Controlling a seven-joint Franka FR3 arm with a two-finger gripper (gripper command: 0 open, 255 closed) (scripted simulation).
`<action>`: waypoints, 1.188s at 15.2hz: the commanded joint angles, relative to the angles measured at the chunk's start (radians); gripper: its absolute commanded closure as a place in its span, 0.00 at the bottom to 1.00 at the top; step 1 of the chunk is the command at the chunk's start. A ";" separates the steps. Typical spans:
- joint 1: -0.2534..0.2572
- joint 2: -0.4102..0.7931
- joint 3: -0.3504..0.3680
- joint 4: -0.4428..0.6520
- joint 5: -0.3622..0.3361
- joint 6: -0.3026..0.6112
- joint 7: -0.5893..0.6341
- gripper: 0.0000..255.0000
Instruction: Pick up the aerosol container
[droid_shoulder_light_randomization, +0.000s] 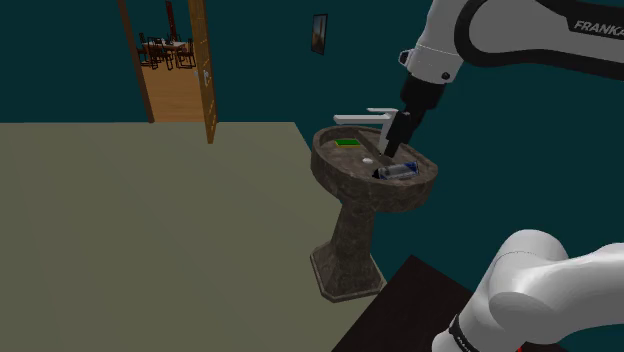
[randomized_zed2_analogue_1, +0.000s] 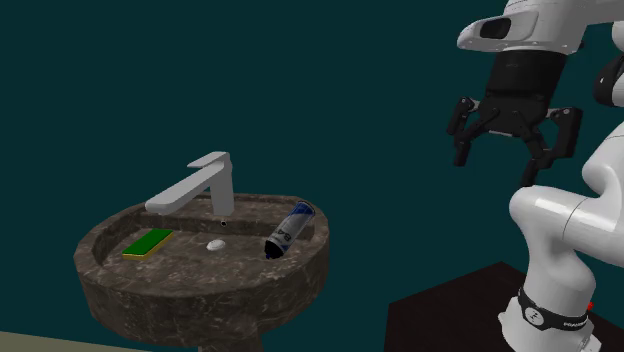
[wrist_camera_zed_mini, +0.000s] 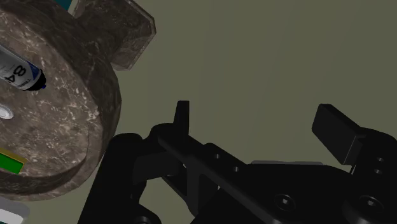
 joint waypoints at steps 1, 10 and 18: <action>0.000 0.000 0.000 0.000 0.000 0.000 0.000 0.00; -0.042 0.201 -0.144 0.007 -0.121 0.101 -0.184 0.00; -0.074 0.436 -0.260 0.083 -0.199 0.193 -0.336 0.00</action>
